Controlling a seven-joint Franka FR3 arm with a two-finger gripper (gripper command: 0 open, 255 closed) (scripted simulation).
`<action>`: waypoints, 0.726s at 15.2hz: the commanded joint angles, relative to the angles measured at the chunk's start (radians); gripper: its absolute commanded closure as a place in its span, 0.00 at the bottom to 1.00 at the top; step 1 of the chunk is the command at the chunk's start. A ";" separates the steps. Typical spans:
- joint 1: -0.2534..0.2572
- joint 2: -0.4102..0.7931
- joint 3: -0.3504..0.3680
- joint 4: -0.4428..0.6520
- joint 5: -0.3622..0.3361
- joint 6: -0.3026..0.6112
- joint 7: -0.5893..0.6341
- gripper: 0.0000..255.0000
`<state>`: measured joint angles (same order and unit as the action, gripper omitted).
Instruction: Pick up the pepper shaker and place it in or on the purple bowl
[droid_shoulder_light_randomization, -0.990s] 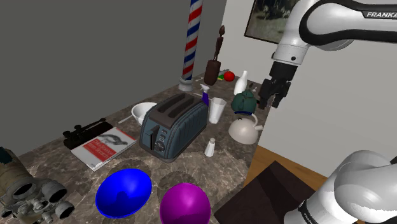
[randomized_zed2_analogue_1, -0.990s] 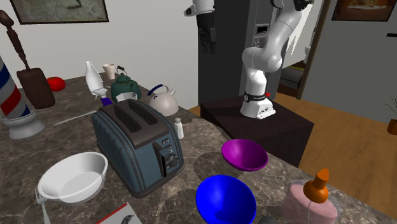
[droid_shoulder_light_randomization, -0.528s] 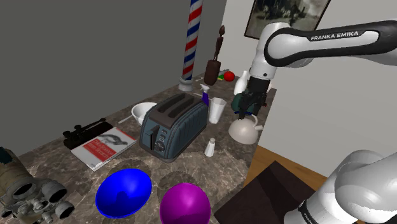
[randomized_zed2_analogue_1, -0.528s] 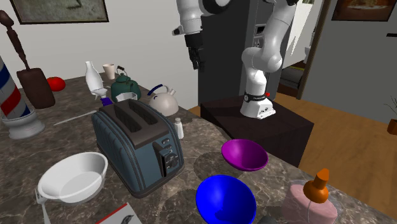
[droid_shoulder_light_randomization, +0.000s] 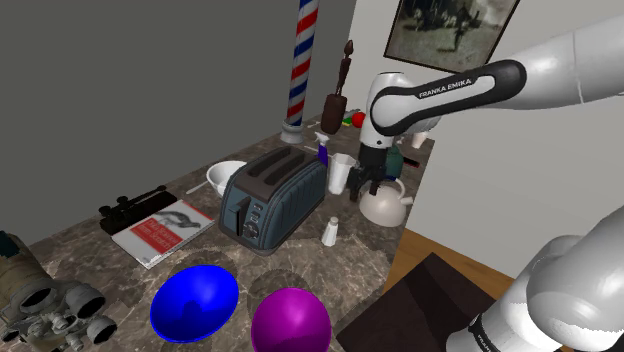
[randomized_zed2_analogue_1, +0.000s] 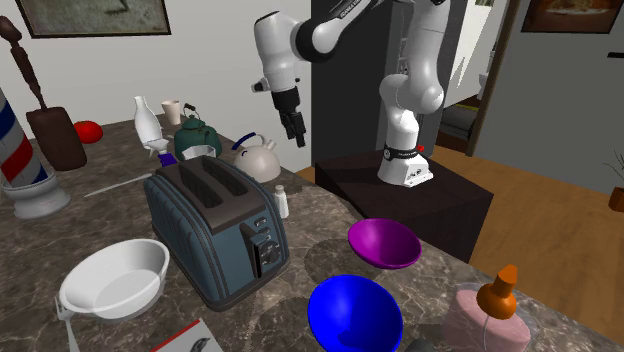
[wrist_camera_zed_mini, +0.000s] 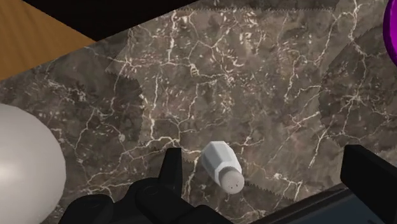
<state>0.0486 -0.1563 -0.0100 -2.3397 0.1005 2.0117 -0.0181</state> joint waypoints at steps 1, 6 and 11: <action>0.003 0.079 0.003 0.029 -0.003 0.044 -0.010 0.00; 0.011 0.276 0.011 0.119 -0.014 0.132 -0.027 0.00; 0.016 0.396 0.015 0.167 -0.021 0.194 -0.035 0.00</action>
<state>0.0656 0.2238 0.0054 -2.1780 0.0800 2.1943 -0.0503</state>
